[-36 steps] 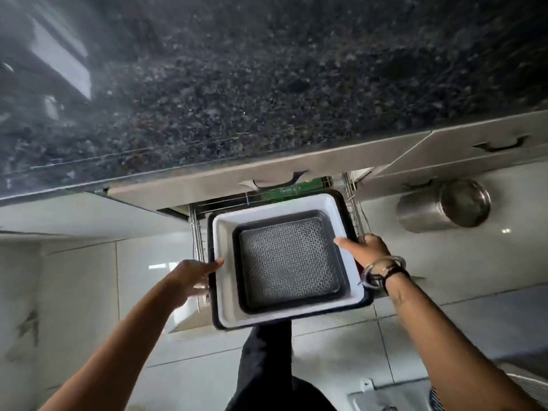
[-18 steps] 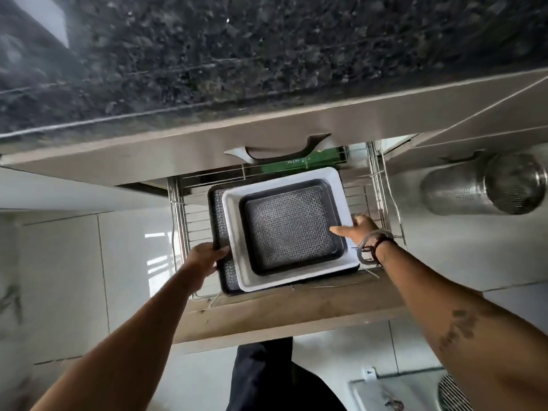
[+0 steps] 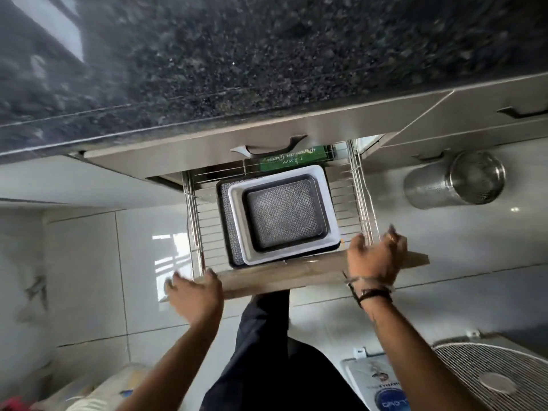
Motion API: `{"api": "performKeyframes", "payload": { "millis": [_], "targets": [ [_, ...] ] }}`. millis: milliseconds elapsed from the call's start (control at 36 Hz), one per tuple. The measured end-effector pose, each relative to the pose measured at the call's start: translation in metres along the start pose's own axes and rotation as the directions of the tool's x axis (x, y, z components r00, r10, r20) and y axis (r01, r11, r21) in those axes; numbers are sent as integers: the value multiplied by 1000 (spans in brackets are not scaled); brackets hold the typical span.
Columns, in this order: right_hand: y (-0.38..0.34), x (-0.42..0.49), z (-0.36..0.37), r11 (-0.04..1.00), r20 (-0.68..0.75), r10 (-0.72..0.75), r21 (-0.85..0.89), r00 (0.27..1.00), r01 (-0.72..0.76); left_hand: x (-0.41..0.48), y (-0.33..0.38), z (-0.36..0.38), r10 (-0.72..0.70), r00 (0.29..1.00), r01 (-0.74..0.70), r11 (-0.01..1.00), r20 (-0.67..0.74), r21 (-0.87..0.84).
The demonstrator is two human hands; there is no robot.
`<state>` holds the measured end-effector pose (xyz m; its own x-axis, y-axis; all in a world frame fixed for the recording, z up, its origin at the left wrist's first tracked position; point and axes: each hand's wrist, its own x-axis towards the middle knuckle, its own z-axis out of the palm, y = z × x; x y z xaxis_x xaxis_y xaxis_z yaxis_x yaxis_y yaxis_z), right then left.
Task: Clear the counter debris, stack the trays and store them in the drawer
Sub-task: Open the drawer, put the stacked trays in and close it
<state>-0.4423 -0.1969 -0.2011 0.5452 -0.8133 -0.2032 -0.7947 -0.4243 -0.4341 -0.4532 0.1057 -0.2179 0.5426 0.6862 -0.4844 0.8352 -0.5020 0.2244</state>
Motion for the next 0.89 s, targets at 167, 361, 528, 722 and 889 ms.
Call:
{"api": "performKeyframes", "payload": {
  "millis": [167, 361, 528, 722, 889],
  "targets": [
    [27, -36, -18, 527, 611, 580, 223, 538, -820, -43, -2, -23, -499, 719, 692, 576, 483, -435],
    [-4, -17, 0, 242, 784, 426, 383, 452, -892, -21, 59, -25, -318, 587, 790, 23, 745, -613],
    [-42, 26, 13, 252, 846, 310, 366, 433, -896, 6, 100, -33, -219, 588, 788, -63, 779, -612],
    [-104, 74, 22, 271, 895, 167, 361, 414, -892, 37, 163, -43, -48, 635, 763, -116, 771, -635],
    [-149, 105, 24, 140, 928, 52, 360, 370, -922, 56, 207, -53, 111, 634, 770, 4, 766, -638]
  ]
}}
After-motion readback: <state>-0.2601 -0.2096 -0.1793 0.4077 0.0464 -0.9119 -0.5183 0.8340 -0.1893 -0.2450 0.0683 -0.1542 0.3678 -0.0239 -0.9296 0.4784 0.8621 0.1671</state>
